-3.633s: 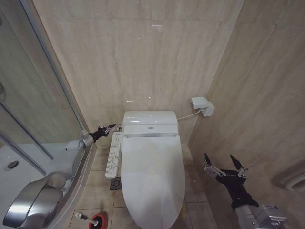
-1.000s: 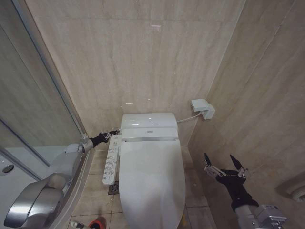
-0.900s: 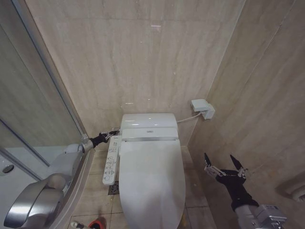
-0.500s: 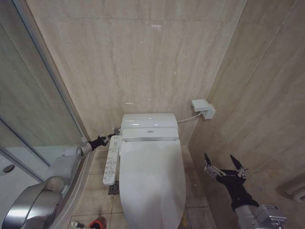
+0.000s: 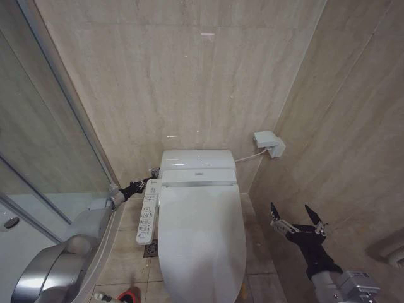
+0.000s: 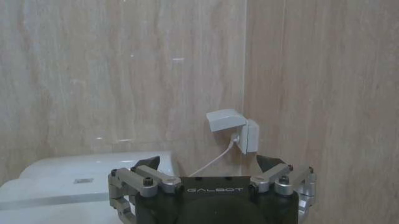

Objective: Open the toilet lid, clean the toilet bowl with a toilet brush, close the toilet lid, and flush.

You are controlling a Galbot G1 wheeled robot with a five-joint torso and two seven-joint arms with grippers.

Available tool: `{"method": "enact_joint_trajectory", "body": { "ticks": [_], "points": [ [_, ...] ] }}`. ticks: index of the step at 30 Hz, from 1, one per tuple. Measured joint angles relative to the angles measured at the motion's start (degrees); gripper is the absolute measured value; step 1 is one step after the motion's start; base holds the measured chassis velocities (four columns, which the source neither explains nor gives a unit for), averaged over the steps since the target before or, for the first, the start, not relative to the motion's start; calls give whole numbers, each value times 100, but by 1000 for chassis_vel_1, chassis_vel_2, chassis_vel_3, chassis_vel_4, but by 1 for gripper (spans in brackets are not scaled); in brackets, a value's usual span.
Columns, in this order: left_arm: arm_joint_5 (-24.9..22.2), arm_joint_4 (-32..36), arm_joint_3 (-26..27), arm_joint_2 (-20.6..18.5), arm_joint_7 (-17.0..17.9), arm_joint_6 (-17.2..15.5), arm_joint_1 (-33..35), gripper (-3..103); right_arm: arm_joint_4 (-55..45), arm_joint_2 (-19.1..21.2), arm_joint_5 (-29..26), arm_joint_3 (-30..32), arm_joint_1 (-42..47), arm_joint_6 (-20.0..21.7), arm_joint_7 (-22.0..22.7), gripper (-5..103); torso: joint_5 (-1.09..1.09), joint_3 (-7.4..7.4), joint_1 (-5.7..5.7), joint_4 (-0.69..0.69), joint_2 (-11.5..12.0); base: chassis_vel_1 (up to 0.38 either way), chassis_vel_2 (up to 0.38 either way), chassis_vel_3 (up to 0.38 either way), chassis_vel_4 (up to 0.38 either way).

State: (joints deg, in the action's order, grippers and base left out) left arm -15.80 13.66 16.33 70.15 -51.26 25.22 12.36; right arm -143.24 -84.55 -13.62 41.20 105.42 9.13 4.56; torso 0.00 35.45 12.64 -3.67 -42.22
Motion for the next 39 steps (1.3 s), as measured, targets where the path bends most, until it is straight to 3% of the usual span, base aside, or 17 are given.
{"method": "enact_joint_trajectory", "body": {
  "ticks": [7, 11, 14, 15, 18, 19, 20, 22, 23, 26, 27, 29, 33, 39],
  "points": [
    [-262, 207, 228, 32, 580, 9, 350, 0, 0, 0, 0, 0, 0, 0, 0, 100, -1, 0, 1, -1, 0, 0, 0, 0, 0],
    [-433, 437, 471, 52, 1064, 256, 681, 0, 0, 0, 0, 0, 0, 0, 0, 100, -1, 0, 1, 0, 0, 0, 0, 0, 0],
    [-730, 1308, 554, 34, 2127, 341, 1327, 0, 0, 1, 0, 1, 0, 0, 1, 100, -2, 0, 1, 1, 0, 0, 0, 0, 0],
    [-730, 1308, 554, 34, 2127, 341, 1327, 0, 0, 1, 0, 1, 0, 0, 1, 100, -2, 0, 1, 1, 0, 0, 0, 0, 0],
    [-789, 2909, 666, -31, 3685, 45, 2109, 0, 0, 0, 0, 0, 0, 0, 0, 100, 2, -2, 0, 0, 0, 0, 0, 0, 0],
    [-775, 3244, 679, -63, 3989, -75, 2276, 0, 0, -1, 0, 0, 0, 0, 0, 100, 3, -2, 0, -1, 0, 0, 0, 0, 0],
    [-775, 3244, 679, -63, 3989, -75, 2276, 0, 0, -1, 0, 0, 0, 0, 0, 100, 3, -2, 0, -1, 0, 0, 0, 0, 0],
    [-768, 4352, 722, -159, 4698, -565, 2827, 0, 0, -1, 0, 0, 0, 0, 0, 100, -2, -1, 0, 1, 0, 0, 0, 0, 0],
    [-768, 4352, 722, -159, 4698, -565, 2827, 0, 0, -1, 0, 0, 0, 0, 0, 100, -2, -1, 0, 1, 0, 0, 0, 0, 0],
    [-795, 5845, 843, -161, 5450, -1116, 3578, 0, 0, 0, 0, 0, 0, 0, 0, 100, 1, -1, 0, 1, 0, 0, 0, 0, 0],
    [-795, 5845, 843, -161, 5450, -1116, 3578, 0, 0, 0, 0, 0, 0, 0, 0, 100, 1, -1, 0, 1, 0, 0, 0, 0, 0],
    [-814, 6739, 943, -102, 5802, -1347, 4069, 0, 0, 0, 0, 0, 0, 0, 0, 100, -1, -1, 0, 0, 0, 0, 0, 0, 0],
    [-699, 7584, 1093, -56, 6123, -1420, 4712, 0, 0, 0, 0, 0, 0, 0, 0, 100, 1, -1, 0, -1, 0, 0, 0, 0, 0],
    [-360, 8390, 1506, 140, 6203, -1382, 5813, 0, 0, 0, 0, 0, -1, 0, 0, 100, -1, -1, -1, 3, 0, 0, 0, 0, 0]
  ]
}}
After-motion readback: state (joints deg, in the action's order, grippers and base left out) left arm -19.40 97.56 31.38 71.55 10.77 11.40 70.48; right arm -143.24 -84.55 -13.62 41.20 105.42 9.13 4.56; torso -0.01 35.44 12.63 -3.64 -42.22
